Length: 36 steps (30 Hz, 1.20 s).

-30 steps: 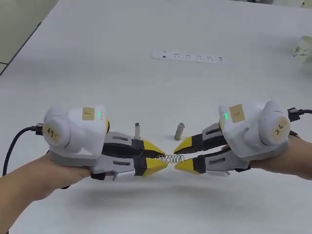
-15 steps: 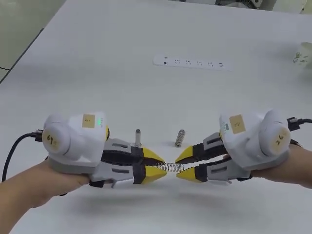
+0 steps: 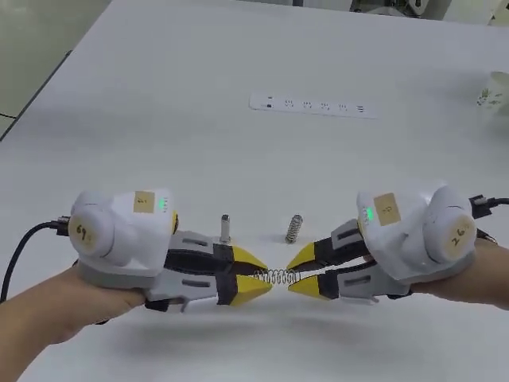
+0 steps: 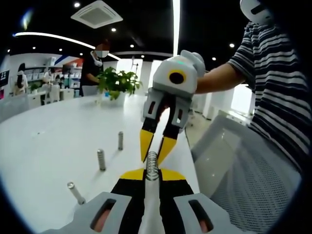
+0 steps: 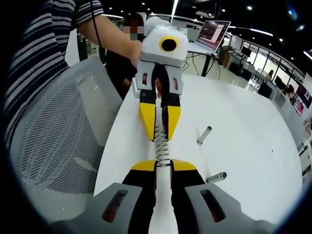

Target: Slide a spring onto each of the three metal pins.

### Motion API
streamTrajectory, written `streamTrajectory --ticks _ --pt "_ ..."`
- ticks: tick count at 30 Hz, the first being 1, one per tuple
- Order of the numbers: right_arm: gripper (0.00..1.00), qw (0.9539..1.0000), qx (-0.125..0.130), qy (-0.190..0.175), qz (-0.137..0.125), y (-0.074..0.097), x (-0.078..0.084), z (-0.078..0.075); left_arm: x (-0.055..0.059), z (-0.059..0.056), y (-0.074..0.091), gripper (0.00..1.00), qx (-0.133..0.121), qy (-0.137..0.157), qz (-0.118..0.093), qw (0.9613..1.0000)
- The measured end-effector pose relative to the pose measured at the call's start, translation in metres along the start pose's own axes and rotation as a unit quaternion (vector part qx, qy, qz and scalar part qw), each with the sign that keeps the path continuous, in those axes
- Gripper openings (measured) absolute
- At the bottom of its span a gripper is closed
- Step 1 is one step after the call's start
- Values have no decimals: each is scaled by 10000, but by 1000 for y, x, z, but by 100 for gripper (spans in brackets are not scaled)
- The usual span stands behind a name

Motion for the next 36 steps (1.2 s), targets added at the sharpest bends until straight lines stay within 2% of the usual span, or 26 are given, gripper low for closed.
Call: streamTrajectory --ticks 15,24,34,36 --pt "7 9993 -41 287 222 6 -16 0 5 0 1 2 -35 -17 133 9999" --pt "7 9993 -36 289 226 8 -20 -3 6 1 -1 2 -66 -34 132 9999" --pt "7 9996 -69 228 121 6 -22 -4 10 3 -4 2 -87 -117 190 9997" --pt "7 9998 -82 196 30 6 -24 -4 11 2 -5 2 -87 -168 219 9996"
Point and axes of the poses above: the centre of the closed fingertips' face, and the gripper's own axes: y roughly backward along the fingers, z roughly to its left, x roughly out of its underside, the point moved 10 cm from there along y, roughly backward along the fingers, and after that the axes turned 15 degrees about -x, right-handed, at the moved point
